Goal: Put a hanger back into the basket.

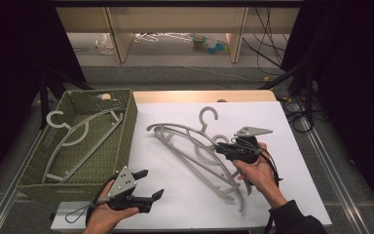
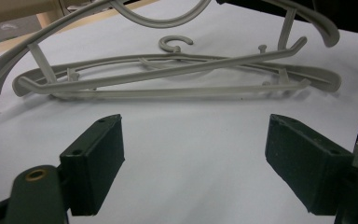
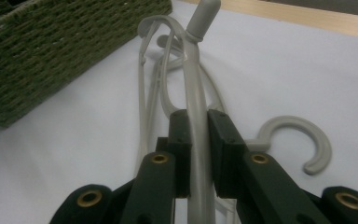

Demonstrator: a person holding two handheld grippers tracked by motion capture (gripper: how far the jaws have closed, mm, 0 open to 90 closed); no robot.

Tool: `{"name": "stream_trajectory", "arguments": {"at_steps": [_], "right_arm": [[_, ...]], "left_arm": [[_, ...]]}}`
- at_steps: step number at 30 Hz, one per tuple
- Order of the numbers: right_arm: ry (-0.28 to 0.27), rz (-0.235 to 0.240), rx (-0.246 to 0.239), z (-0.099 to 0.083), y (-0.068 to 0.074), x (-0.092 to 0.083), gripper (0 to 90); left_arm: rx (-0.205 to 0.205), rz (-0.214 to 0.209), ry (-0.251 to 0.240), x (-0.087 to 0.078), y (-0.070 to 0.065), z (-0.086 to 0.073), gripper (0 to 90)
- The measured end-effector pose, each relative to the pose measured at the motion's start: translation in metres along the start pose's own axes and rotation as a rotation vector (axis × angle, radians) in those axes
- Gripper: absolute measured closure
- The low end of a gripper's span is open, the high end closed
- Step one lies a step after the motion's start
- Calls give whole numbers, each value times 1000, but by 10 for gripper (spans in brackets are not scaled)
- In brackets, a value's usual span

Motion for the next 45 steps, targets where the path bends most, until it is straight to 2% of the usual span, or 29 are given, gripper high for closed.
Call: {"name": "stream_trajectory", "arguments": {"at_steps": [1,4,7,8,10,13,17,20,24,27,28,30,33,35,36,39,40,41,43,45], "right_arm": [[3,4,1,0,1,0,808],[-1,23,-4,1,4,0,808],[32,37,-17,-3,8,-4,808],[48,68,-26,-7,10,-6,808],[57,74,-29,-9,11,-7,808],[86,119,-29,-18,14,-13,808],[85,138,-24,-21,17,-16,808],[99,169,-40,-26,21,-20,808],[108,177,-61,-31,25,-27,807],[110,224,-50,-36,32,-32,808],[109,214,-58,-37,32,-33,808],[114,234,-53,-39,35,-35,807],[110,236,-59,-41,38,-38,807],[109,247,-71,-42,40,-41,807],[107,264,-69,-43,43,-43,807],[104,253,-79,-43,44,-45,807],[98,272,-77,-43,47,-46,807],[98,272,-77,-43,47,-46,807],[98,258,-96,-44,48,-48,807],[103,271,-99,-45,52,-49,807]], "left_arm": [[16,-5,4,0,0,-1,195],[14,-2,0,0,0,0,196],[20,2,8,0,0,-1,195],[9,2,3,-1,0,-1,195],[9,4,-1,-1,0,0,196],[26,11,5,-2,2,-1,195],[20,16,-1,-1,3,0,196],[27,14,1,0,3,0,196],[34,14,6,2,2,0,197],[34,23,6,2,3,1,200],[31,25,3,2,4,2,200],[17,24,-8,3,4,4,202],[41,26,-20,5,6,12,232],[46,5,-22,8,5,19,231],[59,3,-13,8,4,21,233],[86,-15,-18,15,1,31,240],[104,-30,-13,21,-2,35,239],[104,-30,-13,21,-2,35,239],[134,-43,1,30,-2,39,240],[130,-69,24,39,-5,42,246]]}}
Point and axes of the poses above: each handheld gripper's, and its own axes: x roughly forward along the jaws, z roughly out of its top, y roughly to its left, the point moved 7 cm from there along x, roughly forward along the jaws
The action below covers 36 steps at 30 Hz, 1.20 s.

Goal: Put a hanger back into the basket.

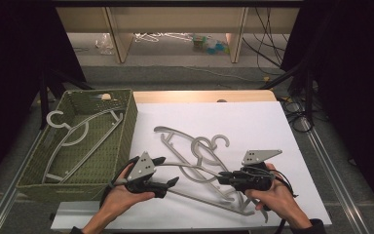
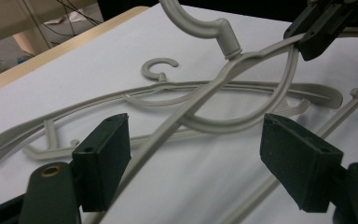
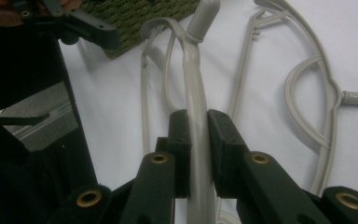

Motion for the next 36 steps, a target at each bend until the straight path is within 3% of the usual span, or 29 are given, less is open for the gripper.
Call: {"name": "stream_trajectory", "arguments": {"at_steps": [2,4,6,7,10,12,13,14,15,18,21,22,28,32,36], "right_arm": [[0,-2,-8,0,1,0,807],[-1,1,-11,0,2,0,806],[-5,3,-18,0,3,-1,807],[-5,6,-21,0,3,-2,807],[-9,-9,-36,0,3,-2,806],[3,5,-39,0,5,-1,806],[3,4,-47,-1,5,-1,806],[6,5,-47,-1,6,-1,806],[6,5,-47,-1,6,-1,806],[6,4,-64,0,7,0,806],[8,7,-69,-1,7,0,806],[7,9,-75,-1,8,0,806],[14,19,-80,-1,10,0,805],[21,34,-92,-1,11,1,805],[10,37,-106,-1,10,1,805]], "left_arm": [[13,-17,10,7,0,4,282],[26,-38,40,13,0,7,289],[53,-72,86,19,-2,8,358],[67,-57,90,20,-1,9,360],[69,-68,95,23,1,12,379],[77,-75,96,26,2,14,415],[98,-107,120,29,0,14,432],[98,-107,120,29,0,14,442],[125,-102,129,32,0,14,442],[147,-128,158,36,-3,14,474],[172,-152,172,38,-6,14,508],[199,-160,189,39,-6,14,532],[226,-182,203,42,-8,12,620],[309,-207,242,41,-10,12,699],[341,-208,241,38,-13,17,727]]}}
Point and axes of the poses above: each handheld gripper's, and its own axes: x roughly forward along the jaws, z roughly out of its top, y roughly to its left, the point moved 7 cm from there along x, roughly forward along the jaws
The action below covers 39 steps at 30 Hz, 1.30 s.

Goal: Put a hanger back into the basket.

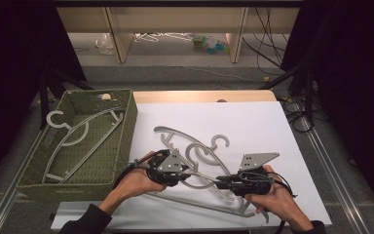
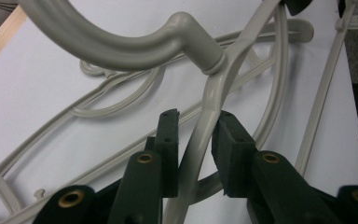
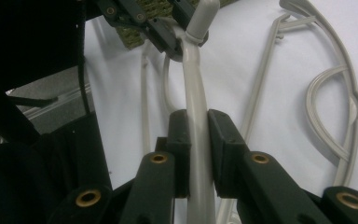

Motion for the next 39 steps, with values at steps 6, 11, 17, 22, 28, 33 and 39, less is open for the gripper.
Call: {"name": "stream_trajectory", "arguments": {"at_steps": [6,11,17,22,28,33,39], "right_arm": [[15,-37,-53,1,-2,-2,767],[23,-103,-66,2,-7,-4,688],[-20,-176,-61,8,-13,-8,505],[-123,-251,-47,19,-19,-17,407],[-186,-305,-22,25,-20,-26,371],[-212,-303,-25,26,-17,-26,356],[-177,-280,-14,16,-6,-20,344]], "left_arm": [[30,-17,49,-4,-7,2,767],[16,-46,68,-7,-10,3,805],[-72,-12,31,-12,-3,2,814],[-150,29,10,-20,8,0,815],[-229,66,-3,-34,25,-6,815],[-295,94,-36,-46,36,-8,814],[-336,104,-74,-59,40,-3,812]]}}
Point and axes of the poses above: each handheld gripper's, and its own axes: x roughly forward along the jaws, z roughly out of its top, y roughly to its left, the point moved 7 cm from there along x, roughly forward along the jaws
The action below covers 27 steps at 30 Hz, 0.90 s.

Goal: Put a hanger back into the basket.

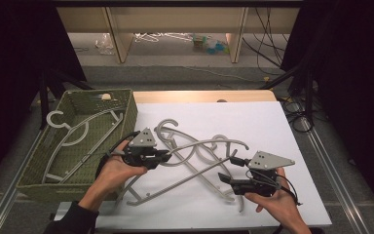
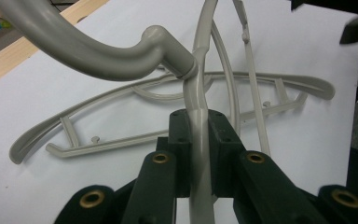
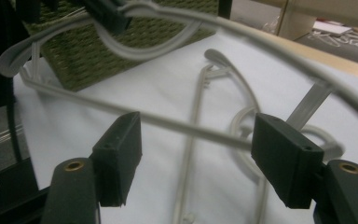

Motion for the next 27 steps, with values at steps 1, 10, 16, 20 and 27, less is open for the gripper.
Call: {"name": "stream_trajectory", "arguments": {"at_steps": [1,10,16,20,27], "right_arm": [[0,0,0,0,0,0,344],[20,2,12,-15,7,-2,309],[25,2,31,-18,8,-2,286],[22,4,26,-20,7,-2,284],[27,1,39,-22,6,-2,284]], "left_arm": [[-18,4,-6,-2,-1,1,812],[-58,-8,-45,-15,2,6,810],[-87,-12,-66,-22,5,8,809],[-101,-3,-85,-33,9,12,808],[-90,18,-110,-54,16,23,808]]}}
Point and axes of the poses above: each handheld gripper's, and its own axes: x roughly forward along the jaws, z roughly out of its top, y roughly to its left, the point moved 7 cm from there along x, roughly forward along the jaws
